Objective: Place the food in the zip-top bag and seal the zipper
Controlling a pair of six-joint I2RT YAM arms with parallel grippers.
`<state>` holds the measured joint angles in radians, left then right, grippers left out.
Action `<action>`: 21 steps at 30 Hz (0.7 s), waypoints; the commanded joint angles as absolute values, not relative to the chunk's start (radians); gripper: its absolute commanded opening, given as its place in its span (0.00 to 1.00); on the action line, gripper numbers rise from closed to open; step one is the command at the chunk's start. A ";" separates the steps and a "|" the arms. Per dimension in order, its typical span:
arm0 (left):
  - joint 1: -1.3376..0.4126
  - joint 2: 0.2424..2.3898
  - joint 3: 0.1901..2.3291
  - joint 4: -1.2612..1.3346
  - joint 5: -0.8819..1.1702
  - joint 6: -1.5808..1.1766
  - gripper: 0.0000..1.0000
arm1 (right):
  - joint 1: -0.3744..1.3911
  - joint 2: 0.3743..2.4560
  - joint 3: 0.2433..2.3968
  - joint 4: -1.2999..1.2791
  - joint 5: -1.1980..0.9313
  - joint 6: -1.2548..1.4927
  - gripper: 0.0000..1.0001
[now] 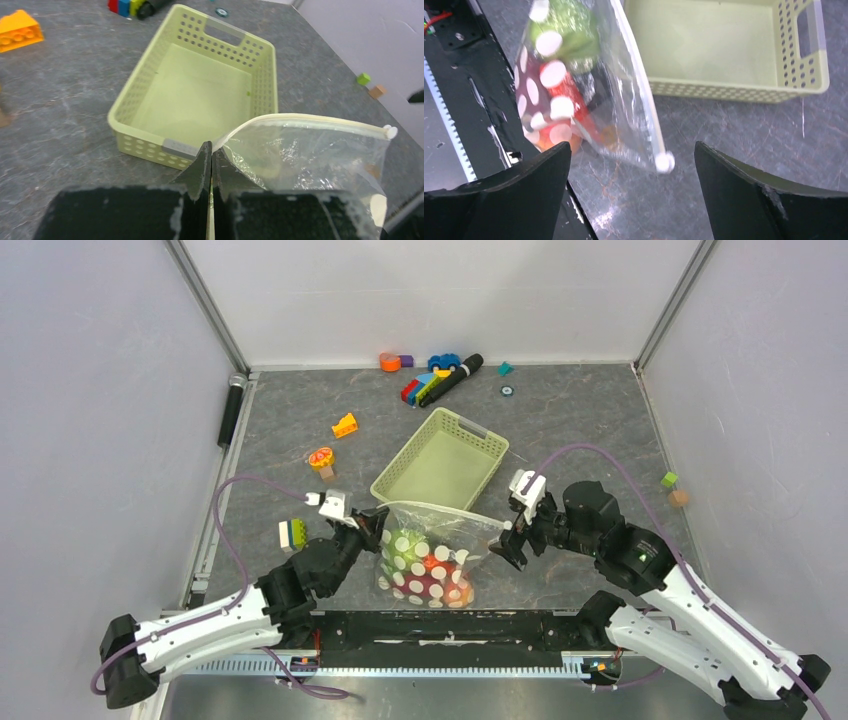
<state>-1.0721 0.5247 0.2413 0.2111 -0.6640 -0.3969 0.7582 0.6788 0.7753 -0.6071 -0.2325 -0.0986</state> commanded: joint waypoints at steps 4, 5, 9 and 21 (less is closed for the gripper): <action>-1.068 0.577 0.287 0.315 -0.439 -0.312 0.02 | 0.758 0.700 0.756 -0.379 -0.370 -0.092 0.98; -1.068 0.580 0.285 0.331 -0.424 -0.309 0.02 | 0.757 0.714 0.746 -0.360 -0.402 -0.091 0.98; -1.069 0.577 0.289 0.347 -0.389 -0.301 0.02 | 0.758 0.792 0.715 -0.320 -0.477 -0.074 0.98; -1.068 0.546 0.276 0.343 -0.382 -0.318 0.02 | 0.772 0.969 0.705 -0.286 -0.456 -0.011 0.38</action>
<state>-1.0710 0.5556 0.2531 0.2867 -0.4053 -0.3378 0.7635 0.9482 0.6964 -0.3225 -0.4995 -0.0521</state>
